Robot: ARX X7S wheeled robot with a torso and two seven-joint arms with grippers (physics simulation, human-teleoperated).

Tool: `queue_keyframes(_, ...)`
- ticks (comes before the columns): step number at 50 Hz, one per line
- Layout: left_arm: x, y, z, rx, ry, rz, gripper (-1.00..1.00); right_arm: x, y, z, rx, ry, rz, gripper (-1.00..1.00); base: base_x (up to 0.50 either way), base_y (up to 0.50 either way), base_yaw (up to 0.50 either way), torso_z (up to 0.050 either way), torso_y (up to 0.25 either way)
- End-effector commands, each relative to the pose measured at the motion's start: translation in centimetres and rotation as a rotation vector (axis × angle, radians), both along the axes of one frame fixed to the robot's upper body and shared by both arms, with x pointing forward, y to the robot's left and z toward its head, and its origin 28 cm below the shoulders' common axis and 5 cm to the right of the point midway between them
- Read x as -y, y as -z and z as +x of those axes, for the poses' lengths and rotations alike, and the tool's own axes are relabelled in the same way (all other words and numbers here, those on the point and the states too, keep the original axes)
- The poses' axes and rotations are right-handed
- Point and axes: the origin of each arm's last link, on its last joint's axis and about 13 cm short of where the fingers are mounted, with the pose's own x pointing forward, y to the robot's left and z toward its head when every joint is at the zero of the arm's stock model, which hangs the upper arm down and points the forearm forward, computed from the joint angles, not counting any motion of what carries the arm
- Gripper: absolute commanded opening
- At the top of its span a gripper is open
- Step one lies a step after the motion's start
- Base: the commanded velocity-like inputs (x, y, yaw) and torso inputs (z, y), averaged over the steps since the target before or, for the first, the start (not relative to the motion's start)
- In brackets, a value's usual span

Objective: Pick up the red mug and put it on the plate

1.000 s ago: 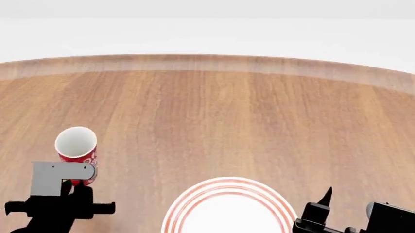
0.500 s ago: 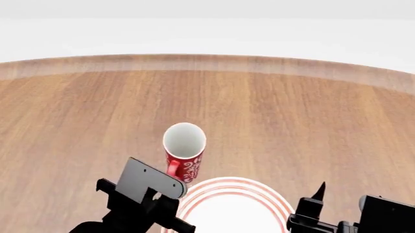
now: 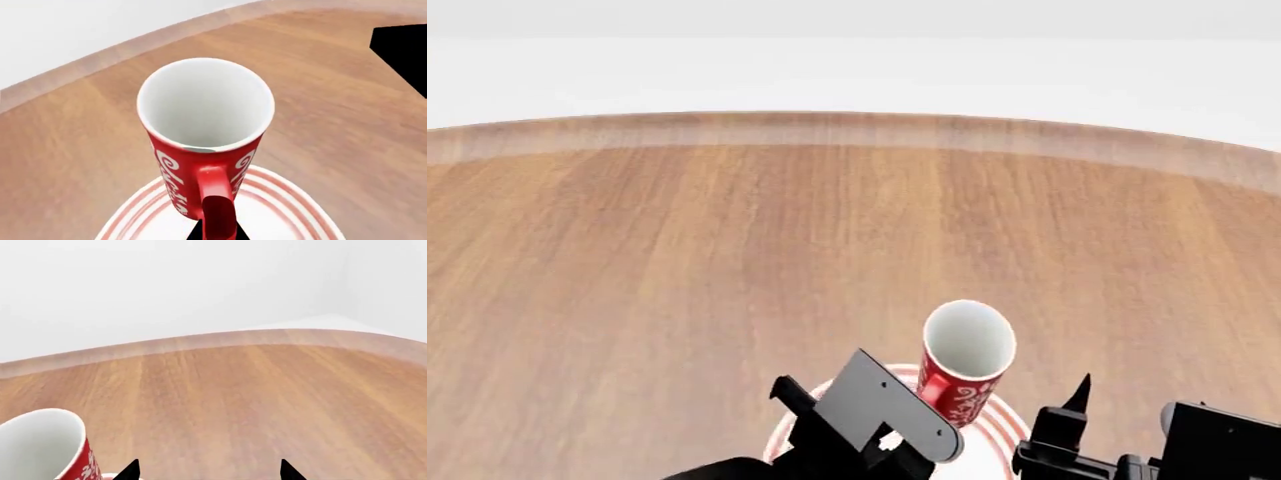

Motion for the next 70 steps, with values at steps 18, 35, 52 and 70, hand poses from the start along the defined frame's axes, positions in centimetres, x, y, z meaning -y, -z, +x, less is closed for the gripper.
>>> queue_keyframes(18,-0.3,0.2,-0.4,-0.210,-0.031,0.103,-1.00,0.0,0.2,-0.1,0.006,-0.004,0.007,1.00,0.00,0.00,0.00,0.000,0.001)
queue_keyframes(35,-0.9,0.8,-0.6,-0.260,-0.042,0.172,-1.00,0.1,0.2,-0.1,0.007,-0.004,0.008,1.00,0.00,0.00,0.00,0.000,0.000)
queue_keyframes(52,-1.3,1.4,-0.9,-0.319,-0.040,0.203,-1.00,0.1,0.5,0.1,0.003,-0.007,0.012,1.00,0.00,0.00,0.00,0.000,0.000)
queue_keyframes(70,-1.8,1.7,-0.9,-0.368,-0.085,0.219,1.00,0.0,0.8,0.2,-0.002,-0.010,0.013,1.00,0.00,0.00,0.00,0.000,0.000)
